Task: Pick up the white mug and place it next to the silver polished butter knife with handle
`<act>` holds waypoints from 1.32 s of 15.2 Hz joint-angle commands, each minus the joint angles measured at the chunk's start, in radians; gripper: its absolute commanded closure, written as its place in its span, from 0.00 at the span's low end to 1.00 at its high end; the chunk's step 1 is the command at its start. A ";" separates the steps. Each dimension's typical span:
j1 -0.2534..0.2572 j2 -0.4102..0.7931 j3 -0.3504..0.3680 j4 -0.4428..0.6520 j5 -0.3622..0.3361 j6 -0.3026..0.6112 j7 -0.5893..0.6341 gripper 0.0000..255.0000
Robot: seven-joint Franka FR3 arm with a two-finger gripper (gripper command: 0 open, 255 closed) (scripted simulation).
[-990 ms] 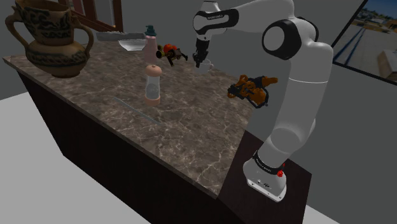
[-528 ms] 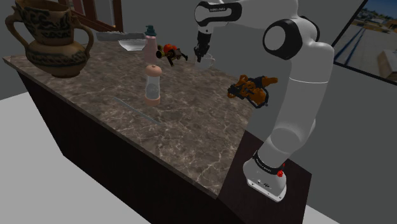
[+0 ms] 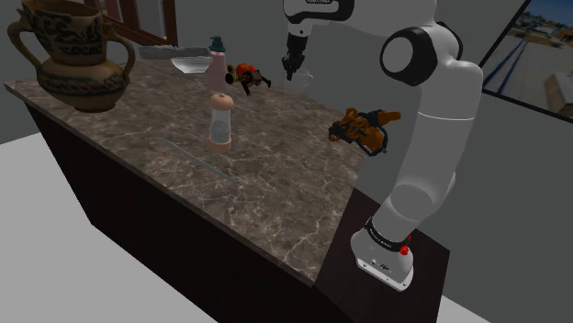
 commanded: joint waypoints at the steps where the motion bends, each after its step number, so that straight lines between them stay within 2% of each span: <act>1: -0.001 -0.001 -0.001 0.025 0.000 -0.027 -0.001 1.00; 8: -0.006 0.015 -0.002 0.137 0.003 -0.123 -0.006 1.00; 13: 0.070 -0.155 0.026 -0.097 -0.035 -0.060 0.092 1.00; 20: 0.153 -0.339 0.088 -0.326 -0.066 -0.020 0.241 1.00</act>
